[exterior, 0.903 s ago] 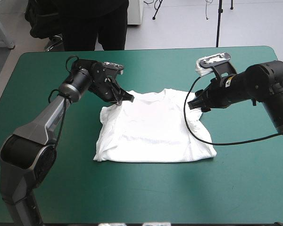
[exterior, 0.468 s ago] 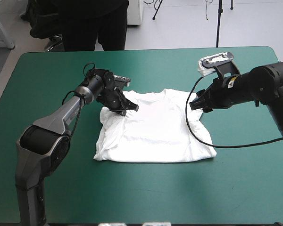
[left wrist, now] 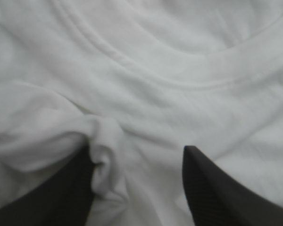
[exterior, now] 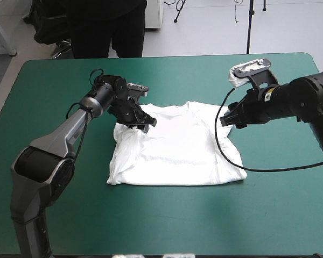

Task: Fold the cloth

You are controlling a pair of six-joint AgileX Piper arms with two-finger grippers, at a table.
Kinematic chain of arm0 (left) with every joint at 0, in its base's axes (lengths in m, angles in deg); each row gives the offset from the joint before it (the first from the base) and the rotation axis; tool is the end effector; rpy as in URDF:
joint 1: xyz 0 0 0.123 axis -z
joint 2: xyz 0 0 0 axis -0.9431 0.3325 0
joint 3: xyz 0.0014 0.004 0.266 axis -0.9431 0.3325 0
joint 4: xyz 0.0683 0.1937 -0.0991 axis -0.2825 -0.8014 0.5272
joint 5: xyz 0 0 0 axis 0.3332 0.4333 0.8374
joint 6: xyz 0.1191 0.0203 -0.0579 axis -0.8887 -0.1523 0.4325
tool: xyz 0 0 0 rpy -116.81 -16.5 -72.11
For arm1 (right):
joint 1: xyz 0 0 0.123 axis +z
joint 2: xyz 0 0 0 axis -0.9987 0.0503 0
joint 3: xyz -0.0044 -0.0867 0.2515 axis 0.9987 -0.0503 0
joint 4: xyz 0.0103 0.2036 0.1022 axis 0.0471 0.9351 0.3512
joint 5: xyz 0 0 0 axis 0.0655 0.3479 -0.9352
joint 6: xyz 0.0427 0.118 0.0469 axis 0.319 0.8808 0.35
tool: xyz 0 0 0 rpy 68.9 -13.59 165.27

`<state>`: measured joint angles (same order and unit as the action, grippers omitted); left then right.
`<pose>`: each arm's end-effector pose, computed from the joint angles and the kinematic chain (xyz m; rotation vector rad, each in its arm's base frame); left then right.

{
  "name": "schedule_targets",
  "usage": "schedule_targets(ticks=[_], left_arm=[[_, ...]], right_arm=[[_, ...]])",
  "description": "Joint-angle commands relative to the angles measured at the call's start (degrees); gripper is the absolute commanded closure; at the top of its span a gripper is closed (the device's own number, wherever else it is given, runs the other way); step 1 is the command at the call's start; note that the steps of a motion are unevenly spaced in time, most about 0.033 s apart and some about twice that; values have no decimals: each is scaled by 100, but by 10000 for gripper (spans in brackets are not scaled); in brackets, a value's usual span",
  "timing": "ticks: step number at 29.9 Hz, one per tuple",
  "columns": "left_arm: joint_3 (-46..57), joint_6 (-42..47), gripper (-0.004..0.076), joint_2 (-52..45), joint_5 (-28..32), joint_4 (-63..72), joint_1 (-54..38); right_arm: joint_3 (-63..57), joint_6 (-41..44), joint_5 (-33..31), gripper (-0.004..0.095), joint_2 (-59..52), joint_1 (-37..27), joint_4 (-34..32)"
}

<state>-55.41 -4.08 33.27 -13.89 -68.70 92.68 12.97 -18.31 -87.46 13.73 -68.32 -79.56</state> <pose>0.3691 -0.1764 0.2008 0.6642 2.8411 -0.3249 0.2436 0.1009 0.3833 -0.5563 2.4160 0.2635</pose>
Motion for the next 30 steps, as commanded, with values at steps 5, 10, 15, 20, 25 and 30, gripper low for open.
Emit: schedule_targets(ticks=[5,10,15,20,25,30], left_arm=[[-151,154,230,-1595,-458,-275,14],[-46,645,230,-2532,-700,-784,14],[625,864,230,-3418,-700,-931,14],[1790,1368,230,-3974,-690,-894,14],[2966,1674,230,-4053,-456,-894,14],[4006,1933,230,-4053,554,-774,14]], right_arm=[[164,341,7,344,-422,6,-989],[105,674,7,344,-703,6,-1313],[-470,785,7,344,-1134,6,-1274],[-1498,936,184,344,-1651,6,-1243],[-2164,936,728,344,-2051,6,-973],[-2530,936,1226,344,-2200,6,-896]])
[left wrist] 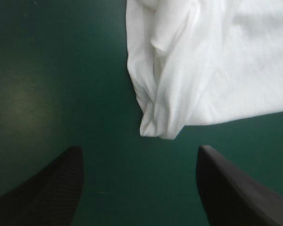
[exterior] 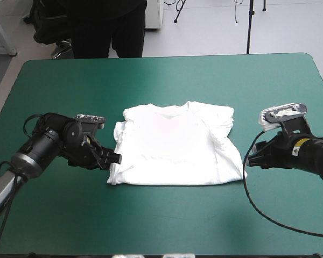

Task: Fold the cloth

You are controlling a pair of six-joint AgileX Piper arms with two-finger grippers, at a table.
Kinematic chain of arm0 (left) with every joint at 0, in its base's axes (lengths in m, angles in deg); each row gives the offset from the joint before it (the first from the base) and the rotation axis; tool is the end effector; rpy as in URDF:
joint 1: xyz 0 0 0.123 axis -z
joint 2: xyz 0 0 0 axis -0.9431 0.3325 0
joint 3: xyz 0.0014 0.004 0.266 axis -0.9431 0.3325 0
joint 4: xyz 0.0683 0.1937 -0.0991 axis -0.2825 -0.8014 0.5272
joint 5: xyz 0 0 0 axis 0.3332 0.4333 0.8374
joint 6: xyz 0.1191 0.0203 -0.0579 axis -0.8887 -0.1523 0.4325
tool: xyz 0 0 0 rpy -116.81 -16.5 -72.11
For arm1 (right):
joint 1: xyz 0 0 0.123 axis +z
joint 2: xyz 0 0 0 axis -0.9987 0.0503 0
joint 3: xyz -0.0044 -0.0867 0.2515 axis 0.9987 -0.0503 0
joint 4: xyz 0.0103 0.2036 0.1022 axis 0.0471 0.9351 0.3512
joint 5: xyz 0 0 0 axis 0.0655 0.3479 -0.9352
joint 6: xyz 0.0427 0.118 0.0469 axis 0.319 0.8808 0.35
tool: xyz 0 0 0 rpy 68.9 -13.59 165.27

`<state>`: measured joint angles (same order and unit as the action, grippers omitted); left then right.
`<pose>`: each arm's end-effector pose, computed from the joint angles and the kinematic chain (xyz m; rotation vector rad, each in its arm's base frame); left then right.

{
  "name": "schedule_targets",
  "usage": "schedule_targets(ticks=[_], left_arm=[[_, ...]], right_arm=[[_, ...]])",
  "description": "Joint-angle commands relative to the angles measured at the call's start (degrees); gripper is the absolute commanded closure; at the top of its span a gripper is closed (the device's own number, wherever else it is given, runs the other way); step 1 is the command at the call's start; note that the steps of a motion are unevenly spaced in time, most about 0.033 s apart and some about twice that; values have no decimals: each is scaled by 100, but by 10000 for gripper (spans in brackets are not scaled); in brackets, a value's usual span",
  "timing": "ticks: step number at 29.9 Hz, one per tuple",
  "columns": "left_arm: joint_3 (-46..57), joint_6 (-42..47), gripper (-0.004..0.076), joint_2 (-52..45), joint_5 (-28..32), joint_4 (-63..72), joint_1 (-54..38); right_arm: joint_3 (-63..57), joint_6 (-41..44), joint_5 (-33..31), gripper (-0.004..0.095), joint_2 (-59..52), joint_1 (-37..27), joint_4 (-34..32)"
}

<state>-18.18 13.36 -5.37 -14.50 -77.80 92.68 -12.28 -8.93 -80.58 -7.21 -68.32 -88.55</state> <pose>0.2203 -0.0951 0.2496 0.2918 2.8961 -0.1569 0.1732 0.0560 0.3441 -0.3507 2.4076 0.1373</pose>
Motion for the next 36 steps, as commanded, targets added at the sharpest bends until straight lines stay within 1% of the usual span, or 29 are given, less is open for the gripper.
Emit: schedule_targets(ticks=[1,4,6,15,18,20,22,26,33,34,36], left_arm=[[420,263,230,-188,786,153,14],[828,381,230,-176,1342,302,14],[1003,395,230,-85,1542,316,14],[1057,395,230,728,1719,340,14],[1057,395,231,932,1768,360,43],[1057,395,245,1018,1780,360,121],[1057,395,292,1092,1822,360,240],[1057,406,428,1121,1898,360,489],[1057,431,701,1121,2004,365,639],[1057,431,728,1121,1993,365,639],[1057,504,733,1121,1993,351,639]], right_arm=[[-32,-2,550,344,-105,6,3],[-136,23,577,344,-105,6,-12],[-160,74,588,344,-55,6,-130],[-193,86,588,344,248,6,-101],[-329,100,698,344,348,6,-118],[-497,113,823,344,414,6,-86],[-703,113,937,344,532,6,-71],[-890,101,990,344,869,6,129],[-1088,92,1326,344,1610,6,227],[-1096,92,1326,344,1707,6,227],[-1118,92,1339,344,1868,6,227]])
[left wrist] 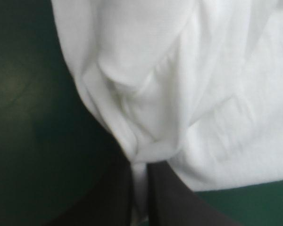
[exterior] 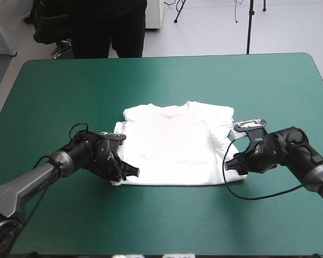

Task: Fold the cloth

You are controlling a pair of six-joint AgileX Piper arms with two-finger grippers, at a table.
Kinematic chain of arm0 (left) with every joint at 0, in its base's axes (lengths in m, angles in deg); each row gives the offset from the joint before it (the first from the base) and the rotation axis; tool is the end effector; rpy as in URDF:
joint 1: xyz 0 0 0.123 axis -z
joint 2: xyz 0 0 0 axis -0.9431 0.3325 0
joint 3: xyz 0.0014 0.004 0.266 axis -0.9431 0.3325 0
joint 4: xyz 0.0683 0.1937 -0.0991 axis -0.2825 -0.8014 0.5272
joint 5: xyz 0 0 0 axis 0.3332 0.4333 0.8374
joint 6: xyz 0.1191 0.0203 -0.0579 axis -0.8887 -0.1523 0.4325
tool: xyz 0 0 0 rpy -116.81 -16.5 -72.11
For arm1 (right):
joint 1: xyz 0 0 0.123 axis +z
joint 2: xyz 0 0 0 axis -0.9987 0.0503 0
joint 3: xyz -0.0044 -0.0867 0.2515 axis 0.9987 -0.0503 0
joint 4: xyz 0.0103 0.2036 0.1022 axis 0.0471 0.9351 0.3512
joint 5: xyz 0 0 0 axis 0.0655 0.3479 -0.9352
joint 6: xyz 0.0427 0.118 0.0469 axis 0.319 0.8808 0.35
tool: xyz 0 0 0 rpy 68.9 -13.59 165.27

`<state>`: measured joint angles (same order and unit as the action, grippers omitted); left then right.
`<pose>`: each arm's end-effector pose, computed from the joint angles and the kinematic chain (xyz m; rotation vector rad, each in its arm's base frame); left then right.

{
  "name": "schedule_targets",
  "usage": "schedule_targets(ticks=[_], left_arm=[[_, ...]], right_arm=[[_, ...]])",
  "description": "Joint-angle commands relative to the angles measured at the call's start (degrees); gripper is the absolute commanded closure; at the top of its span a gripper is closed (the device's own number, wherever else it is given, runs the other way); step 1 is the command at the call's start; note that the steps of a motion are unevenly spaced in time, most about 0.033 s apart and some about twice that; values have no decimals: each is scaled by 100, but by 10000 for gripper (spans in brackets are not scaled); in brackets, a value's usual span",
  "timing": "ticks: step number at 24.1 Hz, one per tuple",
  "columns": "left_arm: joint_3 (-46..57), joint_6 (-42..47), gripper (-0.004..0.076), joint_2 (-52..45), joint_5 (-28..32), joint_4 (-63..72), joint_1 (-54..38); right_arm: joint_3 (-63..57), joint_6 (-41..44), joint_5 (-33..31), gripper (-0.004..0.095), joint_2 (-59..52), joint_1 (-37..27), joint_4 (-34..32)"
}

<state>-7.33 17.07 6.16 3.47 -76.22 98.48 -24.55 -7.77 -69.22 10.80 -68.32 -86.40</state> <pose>0.2290 -0.1293 0.1603 0.3111 2.9814 -0.1705 0.2241 0.0780 0.2274 -0.3592 2.7427 0.1220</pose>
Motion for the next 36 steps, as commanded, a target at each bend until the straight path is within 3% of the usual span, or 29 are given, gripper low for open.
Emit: schedule_targets(ticks=[1,10,17,20,27,36], left_arm=[[-28,265,733,-32,195,138,59],[-51,265,733,-32,133,140,59],[-51,265,733,-32,133,140,59],[-151,265,733,-43,103,41,59],[-763,282,733,-273,-350,-490,59],[-1287,305,733,-643,-991,-660,59]], right_arm=[[96,-25,216,344,134,6,12],[86,-14,217,360,941,6,12],[-50,-101,255,727,1493,6,424],[-117,-90,196,929,1492,6,459],[297,-55,-198,925,1191,6,383],[1451,-2,-1215,925,820,6,230]])
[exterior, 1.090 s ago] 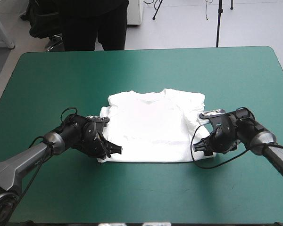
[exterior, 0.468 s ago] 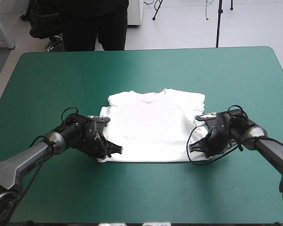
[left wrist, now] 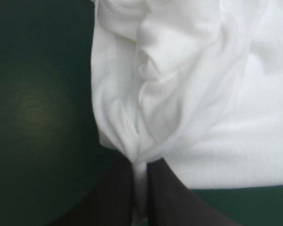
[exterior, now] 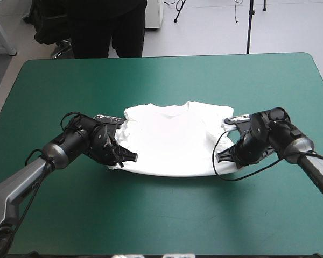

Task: Fold the cloth

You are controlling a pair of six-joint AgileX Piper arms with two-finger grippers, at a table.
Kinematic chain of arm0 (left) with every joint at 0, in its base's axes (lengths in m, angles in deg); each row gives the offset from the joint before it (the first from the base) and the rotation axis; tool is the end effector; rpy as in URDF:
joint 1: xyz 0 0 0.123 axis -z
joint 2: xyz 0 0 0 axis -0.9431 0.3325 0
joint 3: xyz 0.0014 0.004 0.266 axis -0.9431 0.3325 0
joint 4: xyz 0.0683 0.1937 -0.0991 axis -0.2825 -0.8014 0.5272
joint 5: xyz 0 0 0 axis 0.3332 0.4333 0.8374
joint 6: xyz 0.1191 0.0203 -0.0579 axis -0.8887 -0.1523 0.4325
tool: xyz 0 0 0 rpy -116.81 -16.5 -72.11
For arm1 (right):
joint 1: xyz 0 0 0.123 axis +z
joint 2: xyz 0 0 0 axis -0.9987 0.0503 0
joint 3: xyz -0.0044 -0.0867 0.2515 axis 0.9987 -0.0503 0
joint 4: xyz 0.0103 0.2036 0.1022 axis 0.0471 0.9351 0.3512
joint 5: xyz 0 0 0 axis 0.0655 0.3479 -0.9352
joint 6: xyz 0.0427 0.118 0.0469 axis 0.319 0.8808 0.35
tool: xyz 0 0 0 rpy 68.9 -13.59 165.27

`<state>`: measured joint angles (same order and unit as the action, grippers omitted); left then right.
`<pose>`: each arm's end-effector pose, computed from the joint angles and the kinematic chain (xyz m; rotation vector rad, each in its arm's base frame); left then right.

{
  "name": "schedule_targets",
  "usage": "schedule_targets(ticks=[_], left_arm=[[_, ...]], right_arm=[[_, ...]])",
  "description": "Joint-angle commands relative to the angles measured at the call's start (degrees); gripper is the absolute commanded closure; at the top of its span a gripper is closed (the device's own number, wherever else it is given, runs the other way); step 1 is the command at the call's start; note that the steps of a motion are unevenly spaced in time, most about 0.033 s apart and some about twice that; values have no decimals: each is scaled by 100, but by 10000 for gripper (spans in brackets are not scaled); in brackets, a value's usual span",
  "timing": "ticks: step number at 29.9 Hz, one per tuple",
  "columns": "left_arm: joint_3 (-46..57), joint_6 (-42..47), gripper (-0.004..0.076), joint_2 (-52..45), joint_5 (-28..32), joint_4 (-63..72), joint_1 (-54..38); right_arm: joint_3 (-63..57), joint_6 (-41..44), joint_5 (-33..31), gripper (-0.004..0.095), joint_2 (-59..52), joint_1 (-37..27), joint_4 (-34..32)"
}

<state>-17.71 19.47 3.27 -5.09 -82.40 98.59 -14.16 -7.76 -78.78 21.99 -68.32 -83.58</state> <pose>0.2461 -0.1260 0.2139 0.3243 2.8746 -0.0908 0.2489 0.0928 0.2200 -0.3583 2.9298 0.1446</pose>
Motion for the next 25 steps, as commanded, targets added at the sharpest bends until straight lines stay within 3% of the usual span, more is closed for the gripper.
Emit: schedule_targets(ticks=[1,13,17,25], left_arm=[[-259,65,733,-433,-169,-42,48],[-388,585,733,-1231,-191,-336,48],[-388,803,733,-1229,-58,-592,48],[-388,1627,733,-1169,1016,-1573,38]], right_arm=[[527,12,-331,925,-325,6,-52],[1243,81,-664,925,-475,6,263],[1403,81,-410,925,-475,6,272],[1514,335,697,925,-454,6,37]])
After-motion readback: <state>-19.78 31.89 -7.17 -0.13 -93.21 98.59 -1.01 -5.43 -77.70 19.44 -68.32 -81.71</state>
